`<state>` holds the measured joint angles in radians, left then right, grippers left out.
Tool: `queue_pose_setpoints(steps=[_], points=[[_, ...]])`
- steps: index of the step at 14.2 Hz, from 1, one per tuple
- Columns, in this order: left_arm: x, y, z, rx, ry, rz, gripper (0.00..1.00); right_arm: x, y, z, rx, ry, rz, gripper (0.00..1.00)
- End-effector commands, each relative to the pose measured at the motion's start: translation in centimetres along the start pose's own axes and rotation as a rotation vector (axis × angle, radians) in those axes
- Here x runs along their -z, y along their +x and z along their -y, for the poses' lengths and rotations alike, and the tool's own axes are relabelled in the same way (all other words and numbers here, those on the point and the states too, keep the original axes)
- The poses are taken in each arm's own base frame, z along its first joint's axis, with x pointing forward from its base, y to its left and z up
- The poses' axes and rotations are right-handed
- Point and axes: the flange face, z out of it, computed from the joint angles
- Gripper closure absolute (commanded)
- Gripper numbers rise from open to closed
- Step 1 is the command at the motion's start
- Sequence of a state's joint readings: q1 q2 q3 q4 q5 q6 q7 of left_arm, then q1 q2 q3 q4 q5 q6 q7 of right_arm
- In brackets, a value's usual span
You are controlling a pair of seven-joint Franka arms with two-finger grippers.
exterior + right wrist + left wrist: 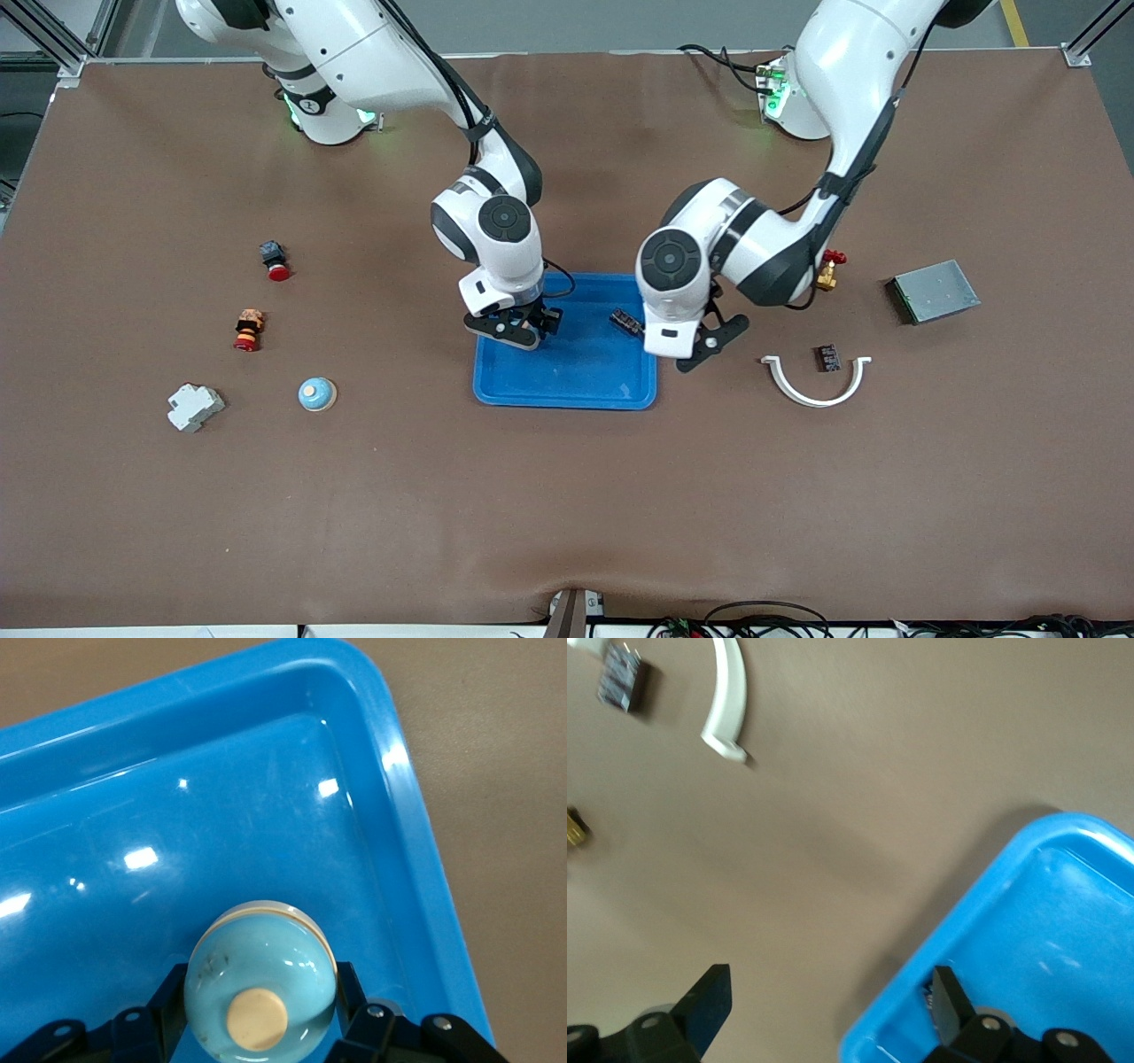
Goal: Place electrolytic capacitor and blue bell in tray
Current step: 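Lower the capacitor into the tray and open the left gripper, then move the left gripper to the second capacitor while the right gripper releases the bell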
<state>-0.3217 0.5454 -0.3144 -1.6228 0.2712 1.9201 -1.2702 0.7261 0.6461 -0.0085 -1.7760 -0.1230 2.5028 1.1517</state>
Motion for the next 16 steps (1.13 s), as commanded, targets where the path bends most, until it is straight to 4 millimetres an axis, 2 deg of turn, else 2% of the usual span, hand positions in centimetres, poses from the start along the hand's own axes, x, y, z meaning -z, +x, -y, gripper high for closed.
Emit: queue_pose_setpoints(steps=[1,5,8,9,11,12,13,14,16], points=[[1.3,1.3,3.7,-0.079,0.006,-0.011,0.0,-1.2,-0.2,-1.2,0.018,-0.001,-0.046,1.0],[1.9,5.2,8.7,-0.203,-0.005,0.001,0.0,-1.6,-0.7,-1.3,0.012,-0.009,-0.047,1.0],[2.4,9.3,13.0,-0.305,-0.035,0.024,0.0,-1.5,-1.4,-0.7,-0.018,-0.003,-0.048,1.0],[2.5,10.6,14.1,-0.345,-0.052,0.033,0.0,-1.5,-1.1,-0.8,-0.042,-0.003,-0.048,0.73],[1.4,12.7,16.5,-0.412,-0.074,0.044,0.0,-1.5,-1.5,-0.5,-0.044,0.0,-0.047,0.95],[0.7,13.7,17.3,-0.438,-0.09,0.034,0.0,-1.5,-1.6,-0.5,-0.043,0.0,-0.047,0.92],[0.1,14.4,17.9,-0.454,-0.106,0.027,0.0,-1.5,-1.8,-0.4,-0.04,-0.001,-0.047,0.51],[-0.8,15.1,18.5,-0.466,-0.112,0.021,0.0,-1.5,-1.7,-0.4,-0.049,0.0,-0.044,0.03],[-2.7,15.8,19.3,-0.481,-0.139,-0.001,0.0,-1.4,-1.7,-0.3,-0.067,0.004,-0.043,0.0]])
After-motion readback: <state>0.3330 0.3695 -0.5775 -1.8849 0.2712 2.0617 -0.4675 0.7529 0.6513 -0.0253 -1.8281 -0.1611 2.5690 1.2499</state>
